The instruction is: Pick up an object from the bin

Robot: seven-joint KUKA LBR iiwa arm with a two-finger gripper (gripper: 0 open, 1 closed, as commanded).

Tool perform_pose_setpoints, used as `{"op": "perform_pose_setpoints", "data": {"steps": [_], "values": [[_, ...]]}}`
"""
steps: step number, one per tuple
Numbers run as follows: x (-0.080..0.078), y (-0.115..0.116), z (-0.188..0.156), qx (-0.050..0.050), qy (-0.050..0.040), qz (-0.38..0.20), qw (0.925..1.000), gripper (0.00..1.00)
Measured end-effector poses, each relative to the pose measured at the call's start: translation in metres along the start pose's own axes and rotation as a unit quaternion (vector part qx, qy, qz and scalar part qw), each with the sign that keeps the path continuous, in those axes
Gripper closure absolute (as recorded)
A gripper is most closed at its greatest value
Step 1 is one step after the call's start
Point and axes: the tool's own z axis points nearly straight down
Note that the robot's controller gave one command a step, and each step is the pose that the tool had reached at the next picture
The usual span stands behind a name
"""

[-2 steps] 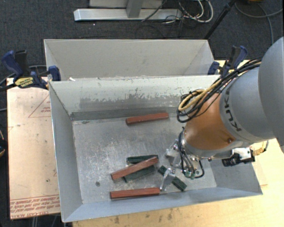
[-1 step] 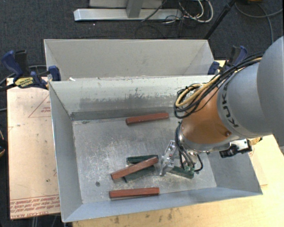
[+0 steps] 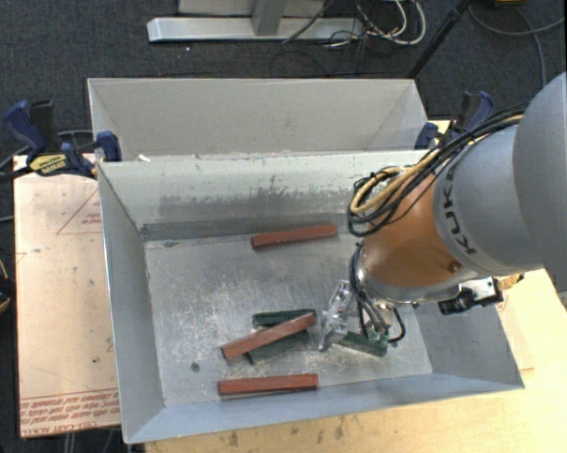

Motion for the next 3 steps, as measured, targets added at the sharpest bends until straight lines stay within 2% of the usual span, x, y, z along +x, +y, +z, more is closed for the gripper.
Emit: {"op": "perform_pose_setpoints", "data": {"steps": [2, 3], "values": [[-0.0001, 0.0001, -0.0051, 0.0, 0.0022, 0.0, 1.0, 1.0], [0.0016, 0.0, -0.0097, 0.001, 0.0064, -0.001, 1.0, 1.0]]}}
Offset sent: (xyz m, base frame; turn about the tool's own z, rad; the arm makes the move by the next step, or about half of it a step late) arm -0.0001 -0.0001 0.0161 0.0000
